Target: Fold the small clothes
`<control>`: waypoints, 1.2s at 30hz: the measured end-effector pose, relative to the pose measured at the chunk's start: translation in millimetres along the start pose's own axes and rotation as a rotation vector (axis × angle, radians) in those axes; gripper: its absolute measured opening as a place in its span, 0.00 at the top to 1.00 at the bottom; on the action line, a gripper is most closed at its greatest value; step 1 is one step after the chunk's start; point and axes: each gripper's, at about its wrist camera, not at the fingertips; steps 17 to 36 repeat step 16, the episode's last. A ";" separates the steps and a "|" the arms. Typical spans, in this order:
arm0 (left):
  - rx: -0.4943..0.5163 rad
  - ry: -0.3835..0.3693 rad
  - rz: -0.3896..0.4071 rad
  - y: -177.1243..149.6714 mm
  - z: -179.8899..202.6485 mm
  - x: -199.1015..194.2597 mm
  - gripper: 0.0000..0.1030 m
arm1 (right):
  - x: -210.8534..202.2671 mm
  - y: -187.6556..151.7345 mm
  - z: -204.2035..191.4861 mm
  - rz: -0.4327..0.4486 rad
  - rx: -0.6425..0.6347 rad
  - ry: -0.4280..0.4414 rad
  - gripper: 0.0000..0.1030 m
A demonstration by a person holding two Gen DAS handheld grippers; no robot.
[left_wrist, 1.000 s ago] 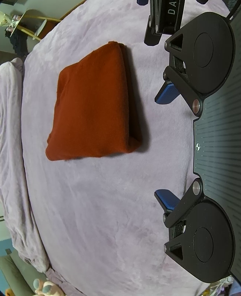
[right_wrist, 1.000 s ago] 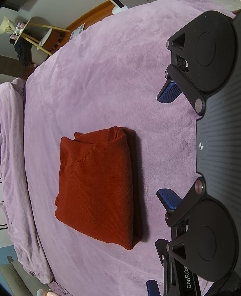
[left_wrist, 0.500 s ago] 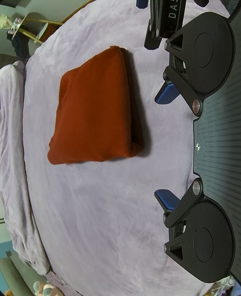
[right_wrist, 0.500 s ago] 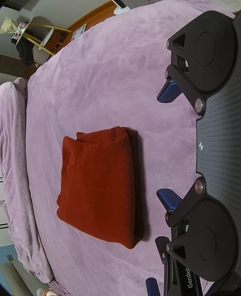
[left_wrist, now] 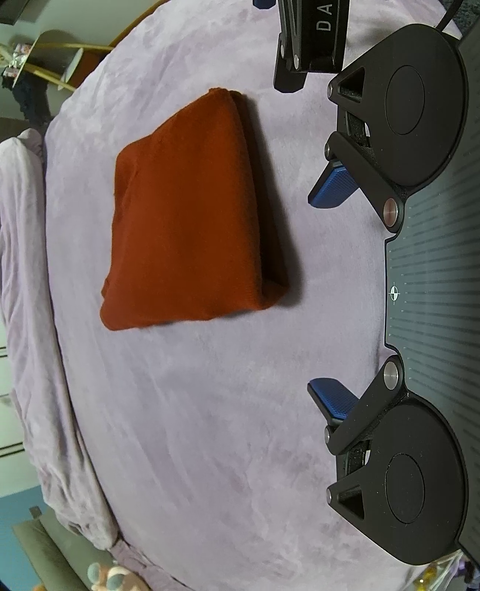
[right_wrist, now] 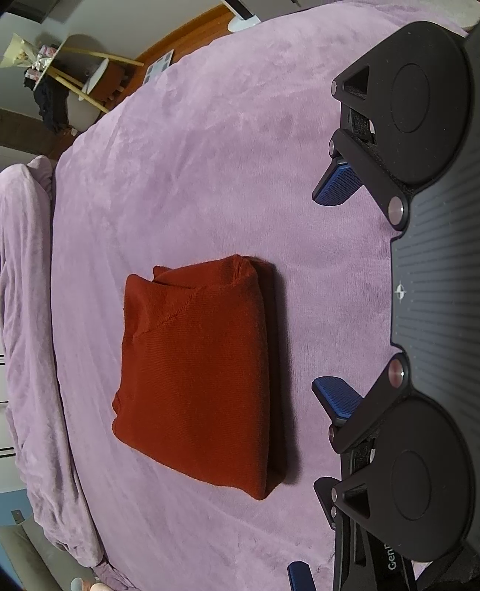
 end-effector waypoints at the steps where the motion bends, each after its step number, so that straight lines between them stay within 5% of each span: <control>1: 0.000 -0.002 -0.001 0.2 -0.7 0.3 0.02 | 0.3 -0.1 -0.2 0.000 0.000 0.000 0.04; 36: 0.004 -0.008 -0.013 -0.2 -1.3 2.8 0.02 | 2.5 -0.2 -0.2 -0.007 0.002 -0.004 0.04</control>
Point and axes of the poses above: each gripper's, at about its wrist camera, not at the fingertips, and x roughly the way its jaws point, z to its right, y to its top, and after that the axes turned 1 degree about y, right-handed
